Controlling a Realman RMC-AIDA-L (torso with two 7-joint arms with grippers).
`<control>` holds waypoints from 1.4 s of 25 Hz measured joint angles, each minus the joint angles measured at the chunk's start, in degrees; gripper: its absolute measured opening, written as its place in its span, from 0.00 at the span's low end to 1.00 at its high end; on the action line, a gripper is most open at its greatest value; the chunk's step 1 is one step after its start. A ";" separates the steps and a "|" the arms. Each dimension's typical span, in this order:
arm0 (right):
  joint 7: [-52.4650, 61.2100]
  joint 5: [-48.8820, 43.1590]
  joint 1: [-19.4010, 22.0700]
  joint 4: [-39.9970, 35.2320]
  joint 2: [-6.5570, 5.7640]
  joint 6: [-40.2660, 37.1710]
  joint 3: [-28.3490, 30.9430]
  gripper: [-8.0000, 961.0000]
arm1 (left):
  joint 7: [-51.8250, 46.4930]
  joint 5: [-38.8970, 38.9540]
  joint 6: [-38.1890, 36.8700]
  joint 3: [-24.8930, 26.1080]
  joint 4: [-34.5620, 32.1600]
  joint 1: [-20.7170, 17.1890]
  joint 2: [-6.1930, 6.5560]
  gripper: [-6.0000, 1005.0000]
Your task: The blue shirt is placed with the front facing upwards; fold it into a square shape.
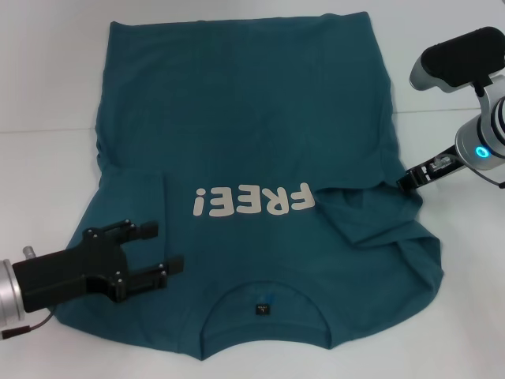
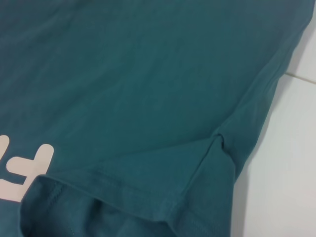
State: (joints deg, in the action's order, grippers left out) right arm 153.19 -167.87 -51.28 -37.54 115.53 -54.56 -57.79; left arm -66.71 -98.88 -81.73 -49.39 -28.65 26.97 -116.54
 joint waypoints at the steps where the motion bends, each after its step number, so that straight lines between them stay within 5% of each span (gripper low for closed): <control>1: 0.00 0.00 0.00 0.19 0.00 0.24 -0.02 0.62 | 0.00 0.00 0.00 0.00 0.00 0.01 0.00 0.76; 11: -0.54 0.00 -0.42 1.15 0.41 0.40 -3.14 0.61 | 0.01 -0.06 0.00 0.00 0.00 0.02 0.00 0.76; 30: 0.77 -0.09 -1.88 3.25 -1.18 0.80 -10.50 0.53 | 0.01 -0.14 0.34 0.00 0.00 0.02 -0.09 0.76; 35: 0.79 -0.09 -2.04 3.27 -1.09 1.19 -10.58 0.38 | 0.01 -0.17 0.35 0.00 0.00 0.02 -0.13 0.76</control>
State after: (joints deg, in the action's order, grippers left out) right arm 153.98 -167.96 -53.32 -34.27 114.45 -53.36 -68.37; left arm -66.70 -99.05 -81.38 -49.39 -28.65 26.98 -116.67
